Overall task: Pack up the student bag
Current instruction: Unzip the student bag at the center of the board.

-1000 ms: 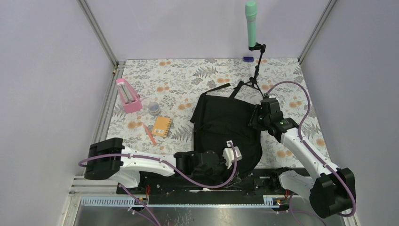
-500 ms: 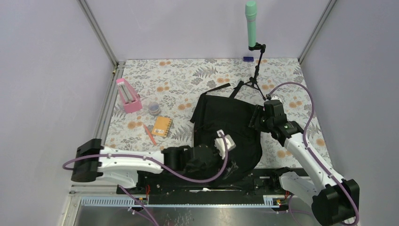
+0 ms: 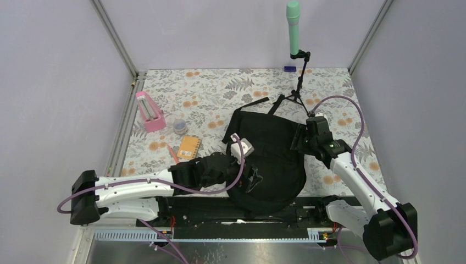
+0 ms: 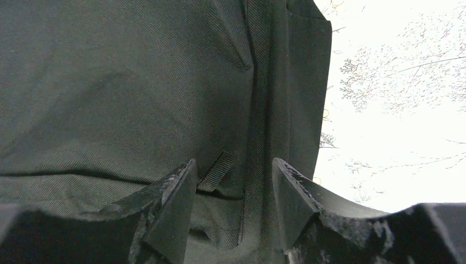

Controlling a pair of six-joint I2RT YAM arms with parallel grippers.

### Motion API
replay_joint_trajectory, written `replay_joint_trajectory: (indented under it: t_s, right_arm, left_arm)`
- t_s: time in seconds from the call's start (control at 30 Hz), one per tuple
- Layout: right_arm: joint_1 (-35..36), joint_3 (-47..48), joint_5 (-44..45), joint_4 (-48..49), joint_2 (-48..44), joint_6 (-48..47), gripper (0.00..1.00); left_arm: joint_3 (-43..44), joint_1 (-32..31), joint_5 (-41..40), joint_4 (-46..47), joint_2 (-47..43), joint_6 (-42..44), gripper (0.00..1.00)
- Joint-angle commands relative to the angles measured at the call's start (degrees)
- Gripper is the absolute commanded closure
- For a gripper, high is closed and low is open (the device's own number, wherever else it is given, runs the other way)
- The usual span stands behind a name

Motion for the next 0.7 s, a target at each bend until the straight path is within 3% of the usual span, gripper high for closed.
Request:
replay_joint_trajectory:
  t_s: [0.0, 0.43, 0.6, 0.67]
  right_arm:
    - [-0.12, 1.62, 0.46, -0.71, 2.33, 1.27, 0.43]
    - [-0.08, 2.37, -1.75, 1.65, 3.15, 1.93, 0.60]
    - [-0.13, 2.72, -1.42, 1.66, 3.11, 1.41, 0.77]
    - [-0.14, 2.98, -1.27, 1.59, 3.06, 1.23, 0.80]
  left_arm:
    - [-1.75, -1.52, 10.84, 7.28, 2.16, 0.54, 0.09]
    - [0.31, -5.49, 17.10, 10.61, 13.70, 5.04, 0.09]
    - [1.16, -6.57, 16.84, 10.12, 16.12, 6.32, 0.10]
    - [1.40, -6.89, 16.40, 9.66, 16.83, 6.76, 0.17]
